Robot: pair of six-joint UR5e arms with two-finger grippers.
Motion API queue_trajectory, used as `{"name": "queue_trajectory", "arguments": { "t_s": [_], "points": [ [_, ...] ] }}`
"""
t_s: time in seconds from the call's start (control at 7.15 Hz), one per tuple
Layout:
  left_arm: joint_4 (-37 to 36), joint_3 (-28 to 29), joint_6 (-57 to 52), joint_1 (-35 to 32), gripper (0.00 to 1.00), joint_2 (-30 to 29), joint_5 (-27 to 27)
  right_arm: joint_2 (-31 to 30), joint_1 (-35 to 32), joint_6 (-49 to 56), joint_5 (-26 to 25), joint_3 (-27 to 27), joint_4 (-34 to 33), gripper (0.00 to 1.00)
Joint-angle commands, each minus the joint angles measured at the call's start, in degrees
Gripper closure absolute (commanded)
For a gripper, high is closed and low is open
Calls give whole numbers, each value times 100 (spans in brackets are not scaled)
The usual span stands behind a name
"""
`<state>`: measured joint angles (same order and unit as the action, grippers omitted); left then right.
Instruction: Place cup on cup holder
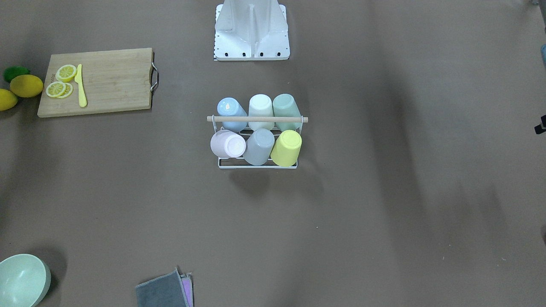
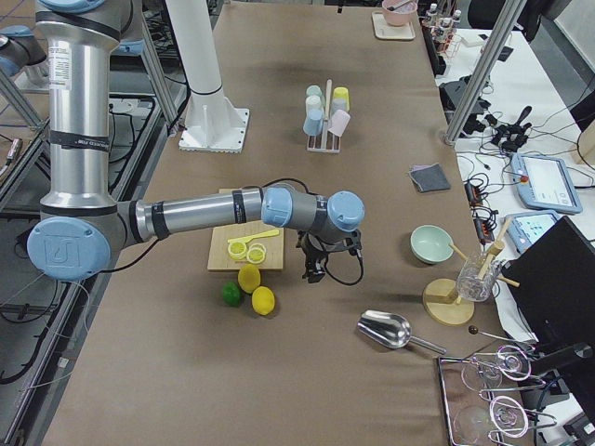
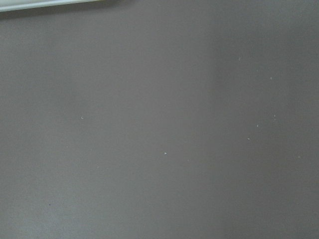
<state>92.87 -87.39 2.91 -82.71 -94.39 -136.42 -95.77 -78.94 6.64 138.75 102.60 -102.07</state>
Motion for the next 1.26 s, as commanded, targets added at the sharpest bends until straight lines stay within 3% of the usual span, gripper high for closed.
{"name": "queue_trajectory", "arguments": {
  "t_s": [0.0,0.28,1.12],
  "points": [
    [-6,-137,-1,-9,2,17,1,-143,-156,-1136,-215,-21,397,6],
    [-23,-199,26,-18,2,35,10,-152,-462,-1295,-594,-21,600,6],
    [-6,-279,-27,-9,2,88,45,-30,-648,-1271,-542,-127,600,0]
  ]
}}
